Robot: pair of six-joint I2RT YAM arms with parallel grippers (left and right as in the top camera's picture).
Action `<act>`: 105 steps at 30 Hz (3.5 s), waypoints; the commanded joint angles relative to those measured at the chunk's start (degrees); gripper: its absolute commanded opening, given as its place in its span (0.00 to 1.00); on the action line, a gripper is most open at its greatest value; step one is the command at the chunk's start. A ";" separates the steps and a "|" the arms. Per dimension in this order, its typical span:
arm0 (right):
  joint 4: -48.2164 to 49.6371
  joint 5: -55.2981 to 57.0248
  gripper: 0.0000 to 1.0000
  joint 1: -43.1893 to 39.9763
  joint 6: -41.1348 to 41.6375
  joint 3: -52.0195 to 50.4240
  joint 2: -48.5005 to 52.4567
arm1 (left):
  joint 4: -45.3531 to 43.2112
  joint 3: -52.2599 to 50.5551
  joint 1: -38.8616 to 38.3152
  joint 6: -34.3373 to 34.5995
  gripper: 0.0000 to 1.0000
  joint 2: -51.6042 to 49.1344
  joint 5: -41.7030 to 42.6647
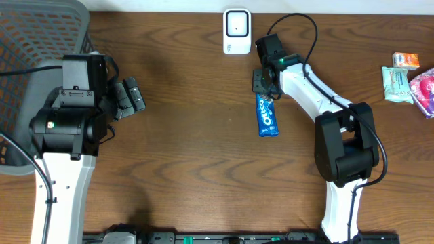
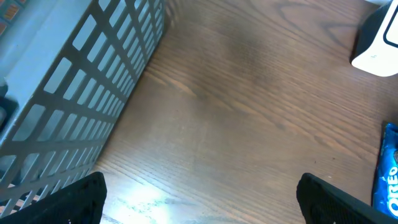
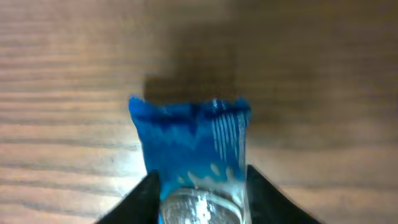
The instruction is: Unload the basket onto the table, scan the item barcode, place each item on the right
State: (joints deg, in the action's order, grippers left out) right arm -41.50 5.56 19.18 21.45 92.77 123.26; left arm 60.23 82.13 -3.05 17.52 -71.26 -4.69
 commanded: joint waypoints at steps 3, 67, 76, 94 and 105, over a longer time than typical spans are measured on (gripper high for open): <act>-11.80 -0.37 0.60 -0.37 0.13 9.53 -3.26 | 0.22 0.61 0.20 -0.76 0.98 -0.11 -0.50; 3.91 -22.62 0.01 -3.43 -3.85 -15.06 -4.09 | 0.20 0.61 0.20 -0.76 0.98 -0.11 -0.50; 8.24 -44.65 0.01 -5.46 3.54 -9.22 -4.13 | 0.22 0.61 0.20 -0.76 0.98 -0.11 -0.50; 36.46 -42.27 0.01 -6.49 20.41 0.26 -4.09 | 0.20 0.61 0.20 -0.76 0.98 -0.11 -0.50; 49.70 -24.46 0.01 -2.36 29.73 0.35 -2.54 | 0.22 0.61 0.20 -0.76 0.98 -0.11 -0.50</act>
State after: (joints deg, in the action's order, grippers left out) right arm 6.74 -26.22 16.08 46.19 91.88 119.28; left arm 60.20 82.13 -3.05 17.52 -71.26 -4.69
